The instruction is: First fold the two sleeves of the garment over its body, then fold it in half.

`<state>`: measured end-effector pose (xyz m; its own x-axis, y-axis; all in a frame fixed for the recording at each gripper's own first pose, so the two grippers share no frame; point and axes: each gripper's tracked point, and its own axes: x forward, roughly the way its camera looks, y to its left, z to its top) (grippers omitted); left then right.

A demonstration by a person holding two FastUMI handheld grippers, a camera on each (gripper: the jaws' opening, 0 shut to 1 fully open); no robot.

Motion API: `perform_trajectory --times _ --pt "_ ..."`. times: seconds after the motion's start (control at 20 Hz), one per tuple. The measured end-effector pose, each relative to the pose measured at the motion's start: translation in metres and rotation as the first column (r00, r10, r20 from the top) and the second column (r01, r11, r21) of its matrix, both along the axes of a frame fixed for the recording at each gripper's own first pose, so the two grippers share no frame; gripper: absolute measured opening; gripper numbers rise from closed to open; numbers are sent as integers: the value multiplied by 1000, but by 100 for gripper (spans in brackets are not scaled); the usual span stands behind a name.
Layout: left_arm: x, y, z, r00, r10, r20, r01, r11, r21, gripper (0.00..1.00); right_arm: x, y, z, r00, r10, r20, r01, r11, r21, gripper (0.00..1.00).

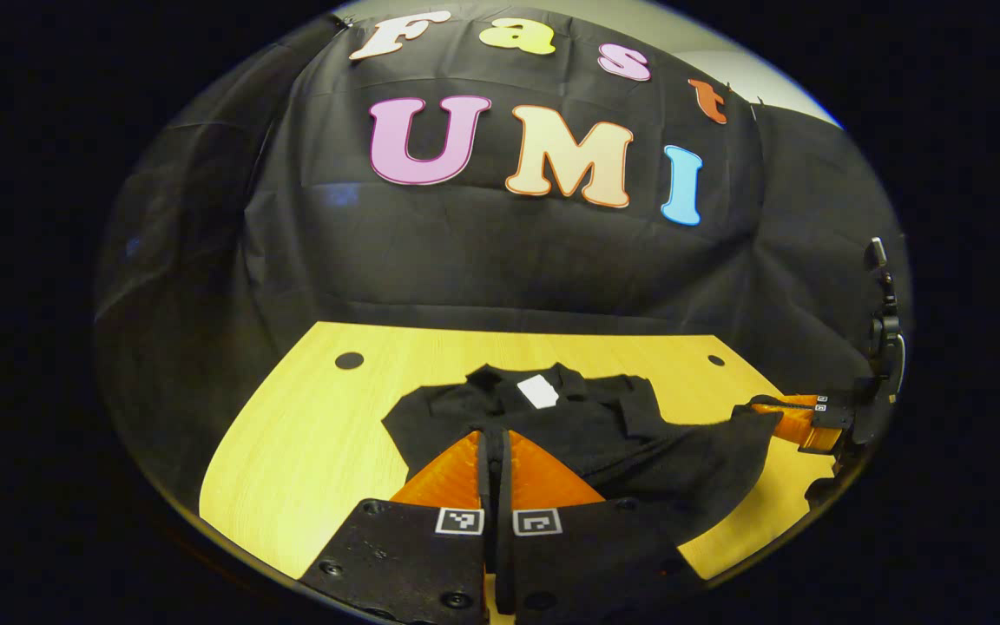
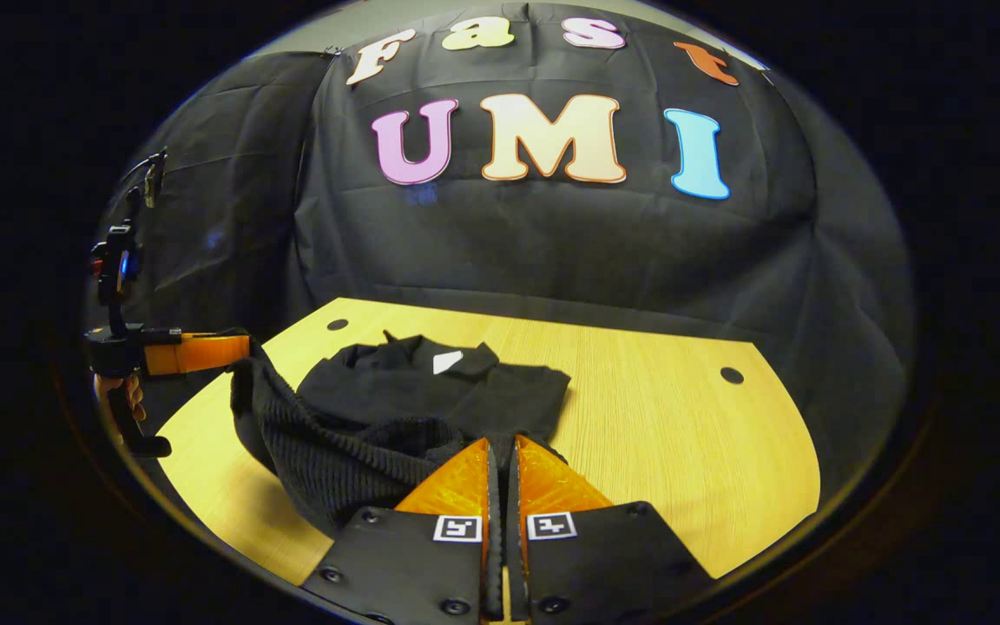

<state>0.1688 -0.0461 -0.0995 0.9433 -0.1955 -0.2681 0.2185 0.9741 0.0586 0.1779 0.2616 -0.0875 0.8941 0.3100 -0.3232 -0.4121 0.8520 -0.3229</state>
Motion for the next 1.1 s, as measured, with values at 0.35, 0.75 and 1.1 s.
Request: perform_trajectory --times 0.35,0.75,1.1 --pt "84 4 25 995 15 103 -16 1000 14 0 84 30 42 994 -25 105 26 1000 -7 5" --pt "154 3 -6 995 43 91 -45 999 25 0 162 62 25 997 -43 71 44 999 -16 4" --pt "173 8 -29 995 70 68 -72 997 22 0 185 59 6 997 -58 53 60 998 -33 5"
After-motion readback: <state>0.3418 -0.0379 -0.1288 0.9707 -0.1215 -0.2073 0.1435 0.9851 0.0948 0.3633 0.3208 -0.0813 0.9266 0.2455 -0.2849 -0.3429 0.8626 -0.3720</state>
